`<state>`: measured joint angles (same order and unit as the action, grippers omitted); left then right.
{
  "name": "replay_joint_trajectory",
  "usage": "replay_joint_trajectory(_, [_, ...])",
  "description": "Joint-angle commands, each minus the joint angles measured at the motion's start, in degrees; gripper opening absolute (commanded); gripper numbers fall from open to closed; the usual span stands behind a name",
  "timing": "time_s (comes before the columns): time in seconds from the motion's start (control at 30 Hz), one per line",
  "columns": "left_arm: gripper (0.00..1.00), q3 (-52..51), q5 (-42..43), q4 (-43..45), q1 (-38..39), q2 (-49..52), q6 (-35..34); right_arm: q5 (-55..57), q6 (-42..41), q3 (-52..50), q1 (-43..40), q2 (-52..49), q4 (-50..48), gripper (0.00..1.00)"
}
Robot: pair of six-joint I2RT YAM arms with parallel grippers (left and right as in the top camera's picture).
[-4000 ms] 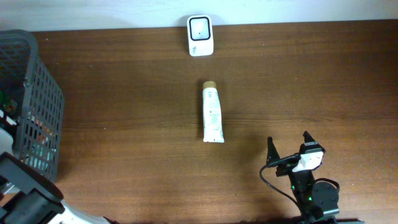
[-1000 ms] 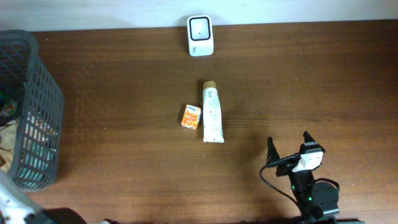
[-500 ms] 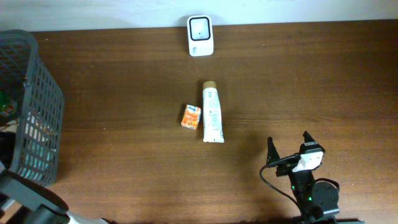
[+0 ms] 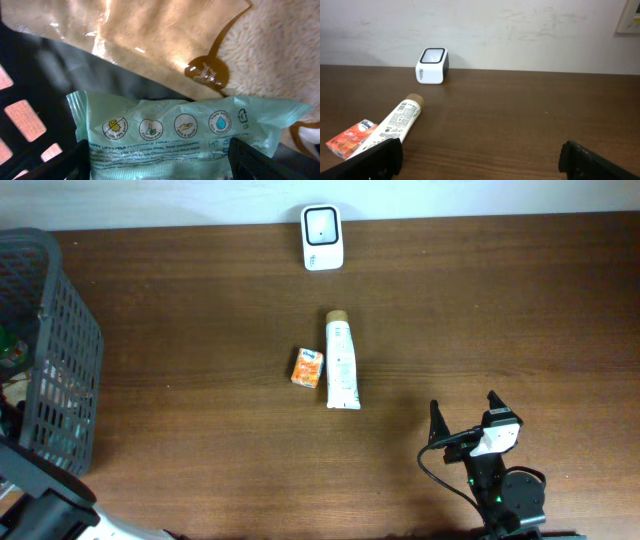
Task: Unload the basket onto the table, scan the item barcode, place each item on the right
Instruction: 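Reach left gripper into basket and grasp the teal wipes pack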
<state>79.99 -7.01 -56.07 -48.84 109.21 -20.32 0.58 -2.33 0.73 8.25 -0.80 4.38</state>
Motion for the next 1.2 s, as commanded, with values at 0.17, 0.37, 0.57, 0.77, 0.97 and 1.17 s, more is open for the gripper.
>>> replay_joint_trajectory(0.17, [0.86, -1.6, 1.5, 0.4, -0.1, 3.6, 2.6, 0.1, 0.4, -0.4, -0.1, 0.3, 0.3, 0.98])
replay_joint_trajectory(0.37, [0.84, -6.9, 1.3, 6.6, -0.1, 3.6, 2.6, 0.1, 0.4, -0.4, -0.1, 0.3, 0.3, 0.98])
replay_joint_trajectory(0.57, [0.49, -6.9, 1.7, 7.0, -0.1, 3.6, 2.6, 0.1, 0.4, -0.4, -0.1, 0.3, 0.3, 0.98])
replay_joint_trajectory(0.77, [0.03, -6.6, 1.9, 6.6, -0.1, 3.6, 2.6, 0.1, 0.4, -0.4, -0.1, 0.3, 0.3, 0.99])
replay_joint_trajectory(0.97, [0.00, -1.2, 3.2, 2.4, -0.1, 3.6, 2.6, 0.1, 0.4, -0.4, -0.1, 0.3, 0.3, 0.98])
replay_joint_trajectory(1.17, [0.00, 18.3, 8.7, -9.0, -0.1, 2.6, 2.6, 0.1, 0.4, -0.4, -0.1, 0.3, 0.3, 0.98])
